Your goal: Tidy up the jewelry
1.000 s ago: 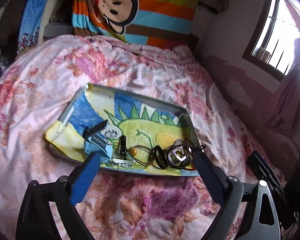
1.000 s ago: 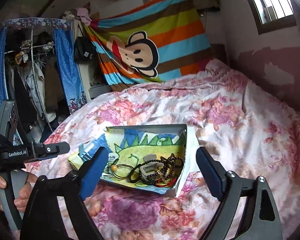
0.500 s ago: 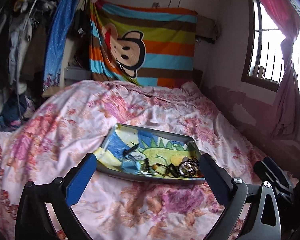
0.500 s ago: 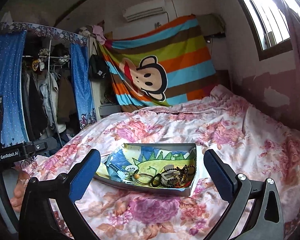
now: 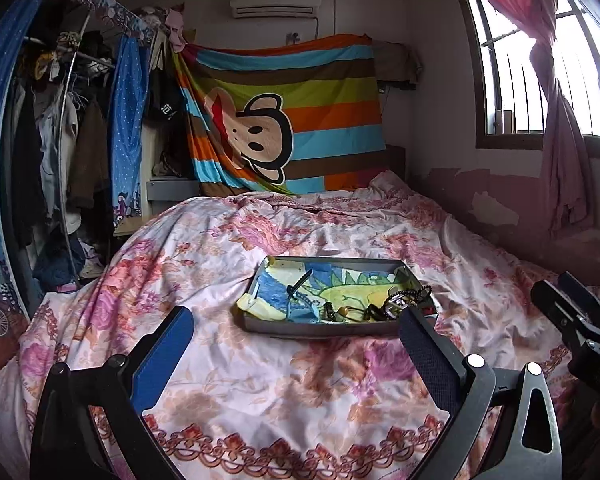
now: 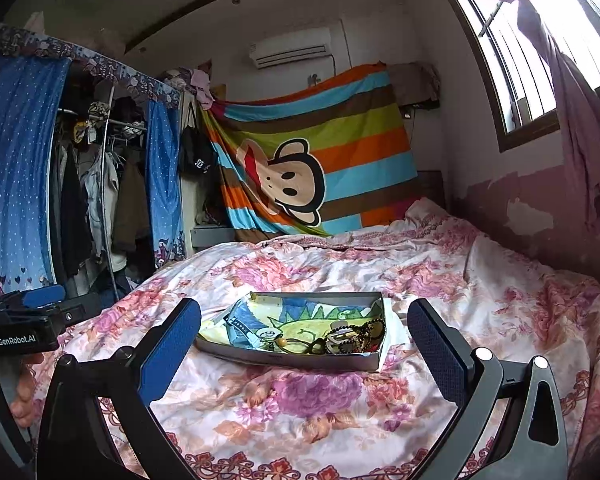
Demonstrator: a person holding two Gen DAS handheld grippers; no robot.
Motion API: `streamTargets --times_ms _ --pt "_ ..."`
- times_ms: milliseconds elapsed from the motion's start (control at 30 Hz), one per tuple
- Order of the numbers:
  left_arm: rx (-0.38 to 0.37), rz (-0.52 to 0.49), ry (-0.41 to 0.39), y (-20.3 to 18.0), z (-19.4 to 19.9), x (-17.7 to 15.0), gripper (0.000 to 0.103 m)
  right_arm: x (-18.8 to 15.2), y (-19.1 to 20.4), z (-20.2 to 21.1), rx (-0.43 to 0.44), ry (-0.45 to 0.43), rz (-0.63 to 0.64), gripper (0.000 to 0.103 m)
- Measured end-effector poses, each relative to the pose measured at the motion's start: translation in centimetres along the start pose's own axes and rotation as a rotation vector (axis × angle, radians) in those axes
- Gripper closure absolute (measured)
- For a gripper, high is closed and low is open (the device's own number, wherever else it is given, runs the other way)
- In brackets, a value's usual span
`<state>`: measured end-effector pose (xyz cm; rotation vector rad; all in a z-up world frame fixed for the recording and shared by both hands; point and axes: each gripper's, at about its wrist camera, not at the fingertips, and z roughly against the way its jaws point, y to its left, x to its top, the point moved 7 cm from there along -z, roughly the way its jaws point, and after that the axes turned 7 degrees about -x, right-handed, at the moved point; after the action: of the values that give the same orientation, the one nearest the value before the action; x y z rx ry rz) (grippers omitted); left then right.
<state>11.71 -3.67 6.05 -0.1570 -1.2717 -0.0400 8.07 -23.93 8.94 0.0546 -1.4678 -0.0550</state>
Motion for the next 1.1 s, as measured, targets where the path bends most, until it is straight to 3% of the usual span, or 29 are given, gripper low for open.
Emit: streamTargets --times_ms 267,567,1100 --pt "0.023 0.022 -0.011 2.0 1.1 -2.7 0.000 -1.7 1.2 2.2 -0.028 -0.002 0.042 0.002" --pt "0.042 -0.011 0.052 3.0 -0.2 -6.5 0.000 -4.7 1.7 -0.4 -0.038 0.114 0.068 0.002" --pt "0.054 0.015 0.068 3.6 -0.4 -7.1 0.000 -6.2 1.9 -1.8 -0.031 0.160 0.076 0.002"
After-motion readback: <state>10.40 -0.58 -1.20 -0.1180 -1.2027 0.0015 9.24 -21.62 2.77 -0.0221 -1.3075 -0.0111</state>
